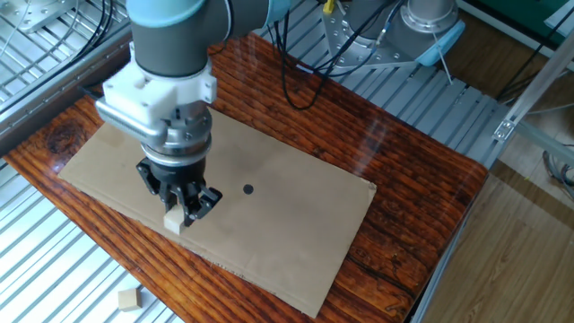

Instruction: Pick up one small block

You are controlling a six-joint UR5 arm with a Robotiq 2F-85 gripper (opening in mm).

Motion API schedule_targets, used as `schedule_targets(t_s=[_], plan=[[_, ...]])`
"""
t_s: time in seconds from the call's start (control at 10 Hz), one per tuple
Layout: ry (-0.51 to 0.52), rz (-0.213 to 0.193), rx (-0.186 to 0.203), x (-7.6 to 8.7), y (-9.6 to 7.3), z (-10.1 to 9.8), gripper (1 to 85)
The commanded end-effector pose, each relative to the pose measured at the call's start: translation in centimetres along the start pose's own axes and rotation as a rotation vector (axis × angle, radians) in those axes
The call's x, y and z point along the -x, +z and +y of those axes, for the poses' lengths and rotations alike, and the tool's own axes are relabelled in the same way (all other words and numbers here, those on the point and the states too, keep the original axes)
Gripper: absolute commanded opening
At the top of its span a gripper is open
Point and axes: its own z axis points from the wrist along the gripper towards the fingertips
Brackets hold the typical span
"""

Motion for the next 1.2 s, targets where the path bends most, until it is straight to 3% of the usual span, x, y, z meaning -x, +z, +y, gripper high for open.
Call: schedule_targets(t_s=[0.0,0.2,0.4,0.8,1.1], plan=[[0.024,0.030,0.013,1.5,-5.4,0.9,1.0],[0.018,0.032,0.001,2.8,-6.9,0.5,1.0],[0.004,0.023,-0.002,2.9,-6.1,0.1,1.0],[-0.020,0.130,0.010,-0.7,-5.7,-0.4,1.0],[-0.030,0.146,0.002,-1.1,-5.7,-0.6,1.0]])
